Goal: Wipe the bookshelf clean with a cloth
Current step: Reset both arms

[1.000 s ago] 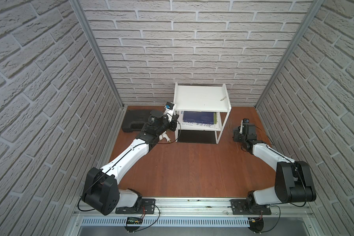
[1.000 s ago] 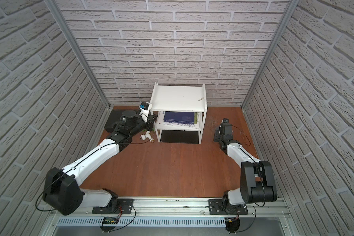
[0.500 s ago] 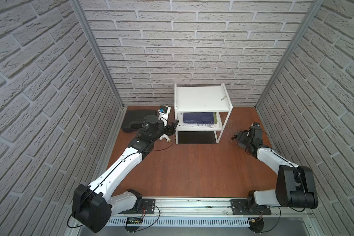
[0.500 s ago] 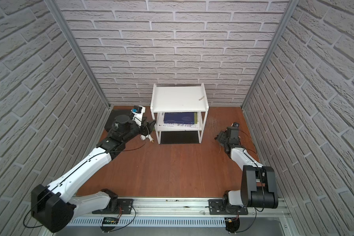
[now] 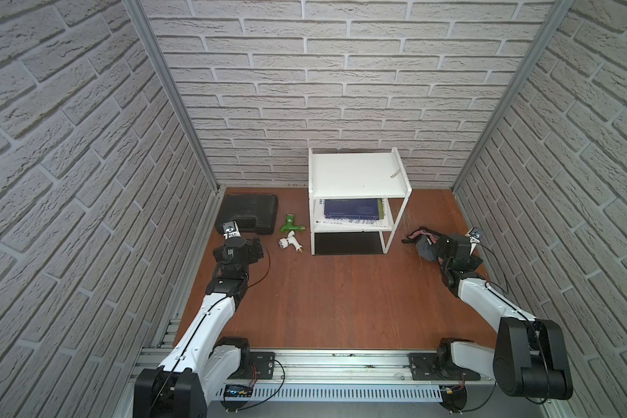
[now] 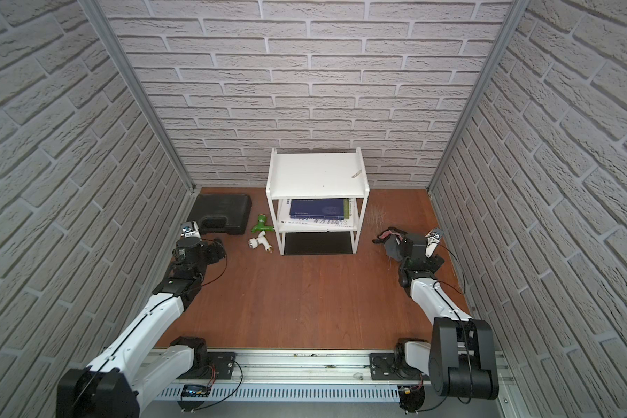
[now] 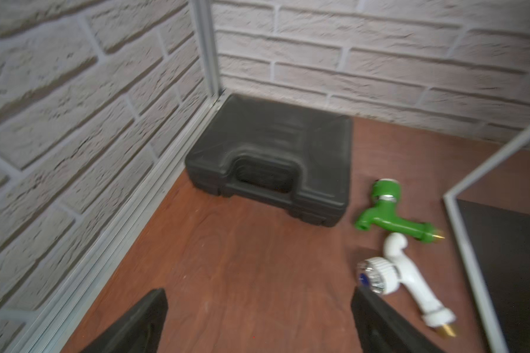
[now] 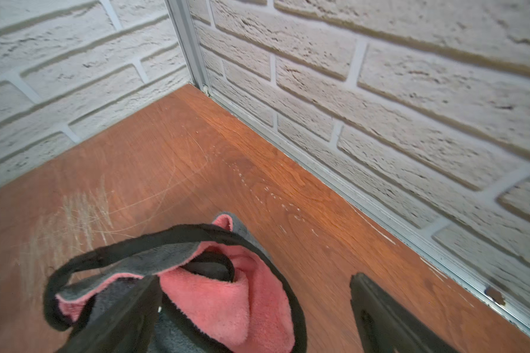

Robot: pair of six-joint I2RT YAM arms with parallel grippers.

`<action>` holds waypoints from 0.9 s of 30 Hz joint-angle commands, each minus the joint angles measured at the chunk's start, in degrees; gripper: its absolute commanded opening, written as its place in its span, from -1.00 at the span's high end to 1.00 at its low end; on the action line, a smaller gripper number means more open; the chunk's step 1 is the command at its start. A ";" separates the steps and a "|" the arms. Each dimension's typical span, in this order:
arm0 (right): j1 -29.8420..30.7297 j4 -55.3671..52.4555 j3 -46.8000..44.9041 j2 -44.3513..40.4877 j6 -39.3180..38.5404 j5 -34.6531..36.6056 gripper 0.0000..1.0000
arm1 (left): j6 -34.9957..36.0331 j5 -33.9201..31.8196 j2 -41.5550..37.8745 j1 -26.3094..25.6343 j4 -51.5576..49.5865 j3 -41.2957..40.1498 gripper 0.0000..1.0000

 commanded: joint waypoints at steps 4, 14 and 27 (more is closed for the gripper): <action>0.29 6.05 -1.91 4.93 -4.12 -1.81 -0.99 | 3.04 -2.10 11.83 3.72 16.03 -1.74 -0.96; 3.88 29.46 -7.14 9.65 -18.65 -18.95 -0.99 | 15.85 7.10 26.60 2.44 32.93 -0.68 -0.97; 8.34 49.38 -12.82 17.23 -24.61 -19.18 -0.99 | 18.74 6.90 31.48 0.36 48.90 -6.81 -0.96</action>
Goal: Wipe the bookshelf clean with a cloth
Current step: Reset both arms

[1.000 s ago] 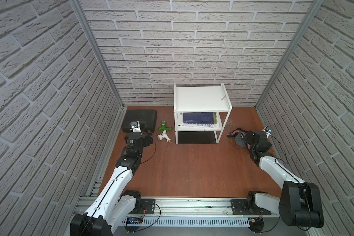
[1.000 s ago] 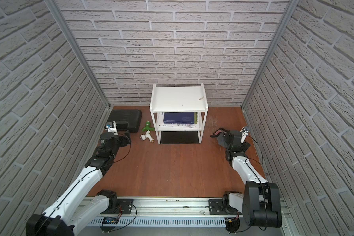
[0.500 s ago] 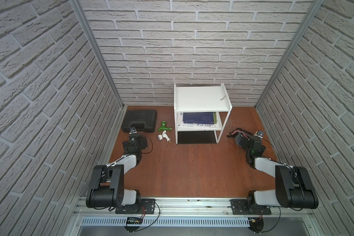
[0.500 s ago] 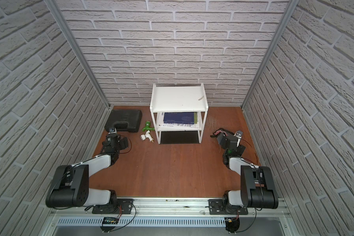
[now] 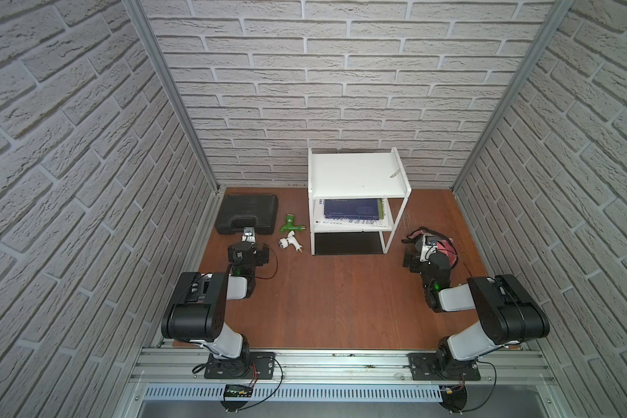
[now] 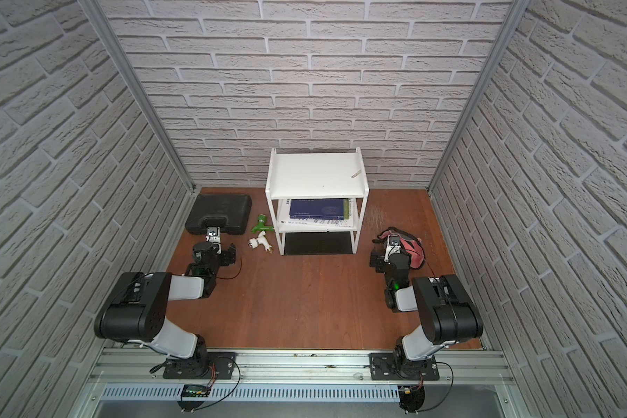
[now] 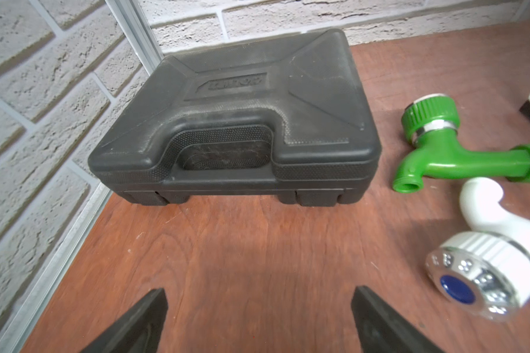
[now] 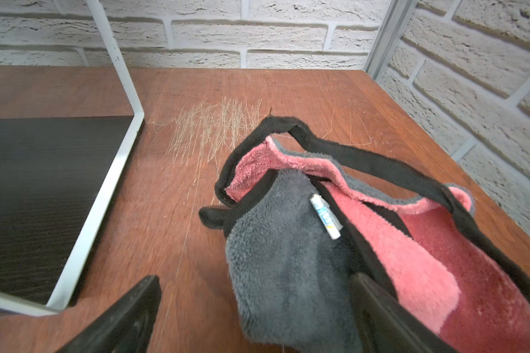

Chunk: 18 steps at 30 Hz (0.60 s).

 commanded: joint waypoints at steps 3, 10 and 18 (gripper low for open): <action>0.50 -7.97 7.90 -1.03 -0.12 3.85 -0.99 | 0.14 -3.20 -0.16 -0.66 7.13 -0.70 -0.97; 0.48 -6.52 7.39 -0.88 -0.04 3.65 -0.99 | 0.23 -3.22 -0.12 -0.71 7.33 -0.87 -0.96; 0.39 -5.13 7.29 -0.45 -1.22 0.85 -0.99 | 0.32 -3.34 -0.05 -0.82 7.44 -0.91 -0.97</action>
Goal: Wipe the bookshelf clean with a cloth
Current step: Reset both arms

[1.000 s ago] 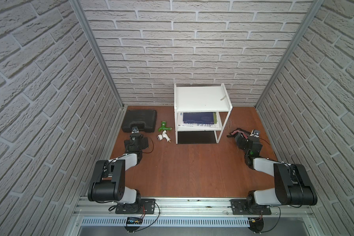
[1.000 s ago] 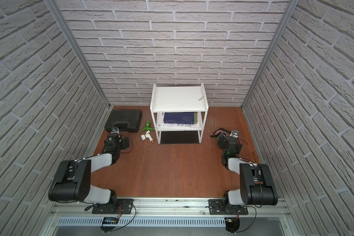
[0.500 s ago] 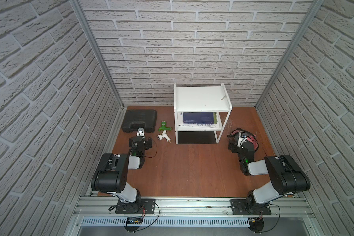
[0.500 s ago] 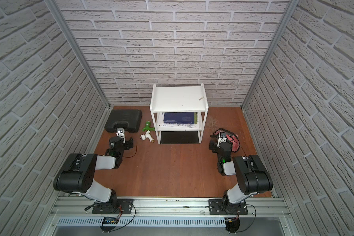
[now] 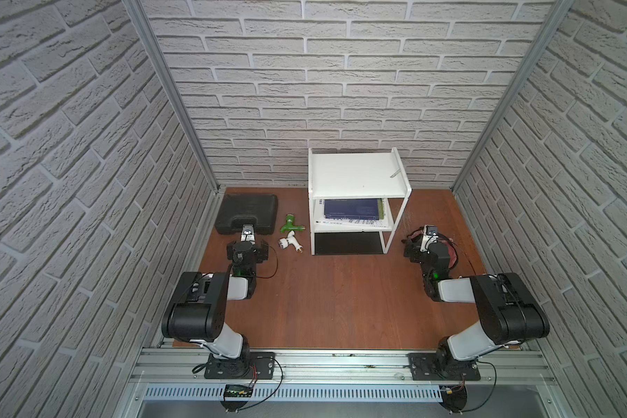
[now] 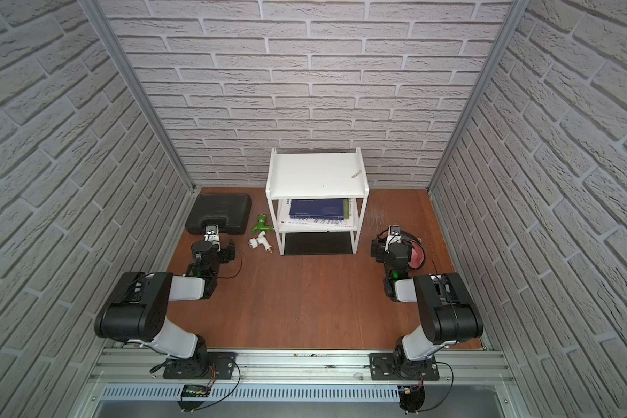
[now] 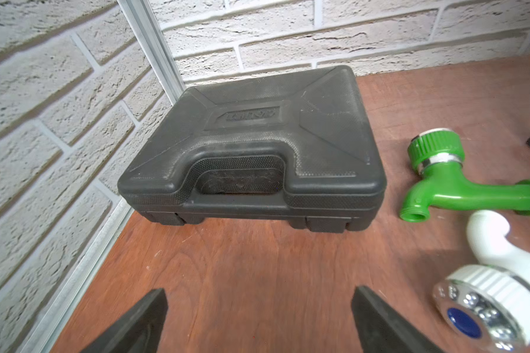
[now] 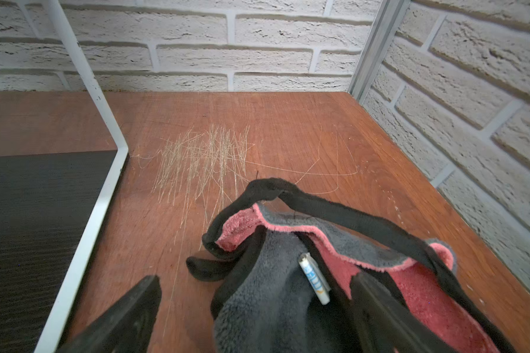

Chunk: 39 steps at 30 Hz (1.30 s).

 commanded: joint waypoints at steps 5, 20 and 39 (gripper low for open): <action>-1.55 -2.73 2.45 -0.19 -2.86 -14.03 -0.98 | 0.28 -0.55 -0.07 -0.30 3.09 -0.57 -0.96; -1.61 -1.49 1.94 -0.15 -3.03 -14.39 -0.98 | 0.28 -0.56 -0.07 -0.28 3.06 -0.55 -0.97; -1.56 -1.56 1.96 -0.15 -3.05 -14.35 -0.98 | 0.29 -0.56 -0.05 -0.29 3.12 -0.54 -0.96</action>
